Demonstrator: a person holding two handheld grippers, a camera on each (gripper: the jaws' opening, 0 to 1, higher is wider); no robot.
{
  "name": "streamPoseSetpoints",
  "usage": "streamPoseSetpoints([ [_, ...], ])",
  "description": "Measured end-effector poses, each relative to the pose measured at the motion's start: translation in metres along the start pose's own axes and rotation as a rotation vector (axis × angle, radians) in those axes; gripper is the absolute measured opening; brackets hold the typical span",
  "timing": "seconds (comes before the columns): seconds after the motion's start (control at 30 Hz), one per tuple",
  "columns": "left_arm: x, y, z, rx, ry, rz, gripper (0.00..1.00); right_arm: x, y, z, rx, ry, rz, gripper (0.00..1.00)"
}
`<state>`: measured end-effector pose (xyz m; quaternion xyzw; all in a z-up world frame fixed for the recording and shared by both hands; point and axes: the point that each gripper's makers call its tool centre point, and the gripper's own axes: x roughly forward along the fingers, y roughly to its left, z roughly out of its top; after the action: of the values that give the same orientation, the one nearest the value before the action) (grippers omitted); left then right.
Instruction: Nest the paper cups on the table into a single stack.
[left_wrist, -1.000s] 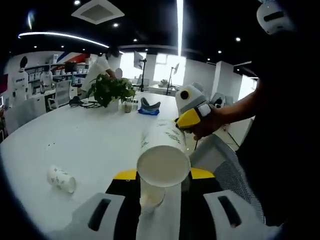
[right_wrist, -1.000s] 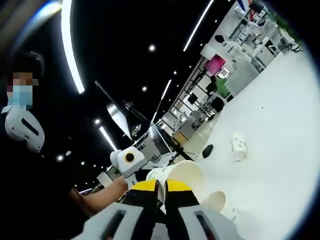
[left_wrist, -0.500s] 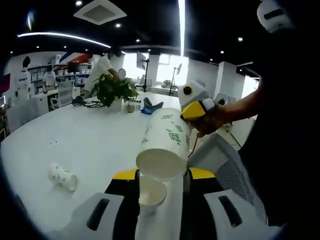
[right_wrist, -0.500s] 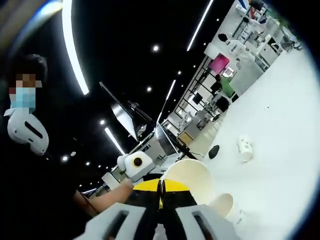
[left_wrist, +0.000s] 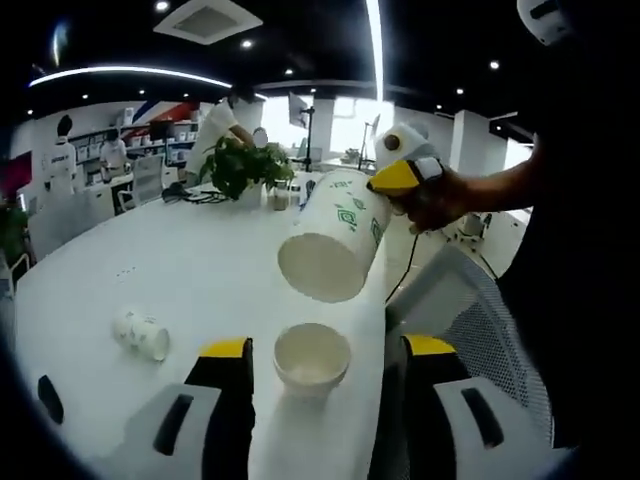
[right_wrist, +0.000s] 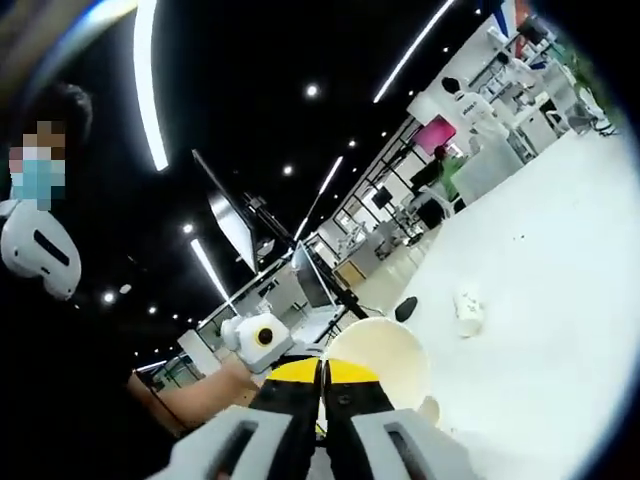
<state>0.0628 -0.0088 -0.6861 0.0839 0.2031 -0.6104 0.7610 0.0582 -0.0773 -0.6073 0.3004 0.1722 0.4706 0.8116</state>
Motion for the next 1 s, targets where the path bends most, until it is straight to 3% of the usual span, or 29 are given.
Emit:
streamPoseSetpoints([
  [0.2, -0.009, 0.002, -0.008, -0.014, 0.007, 0.048, 0.64, 0.003, -0.007, -0.009, -0.086, 0.099, -0.061, 0.0],
  [0.5, -0.023, 0.012, -0.021, -0.058, 0.004, 0.152, 0.72, 0.012, -0.008, -0.027, -0.227, 0.244, -0.079, 0.0],
  [0.73, -0.027, 0.011, -0.023, -0.052, -0.006, 0.186, 0.82, 0.017, -0.017, -0.043, -0.326, 0.376, -0.123, 0.0],
  [1.0, -0.03, 0.01, -0.021, -0.066, -0.026, 0.215, 0.9, 0.024, -0.027, -0.054, -0.409, 0.461, -0.15, 0.0],
])
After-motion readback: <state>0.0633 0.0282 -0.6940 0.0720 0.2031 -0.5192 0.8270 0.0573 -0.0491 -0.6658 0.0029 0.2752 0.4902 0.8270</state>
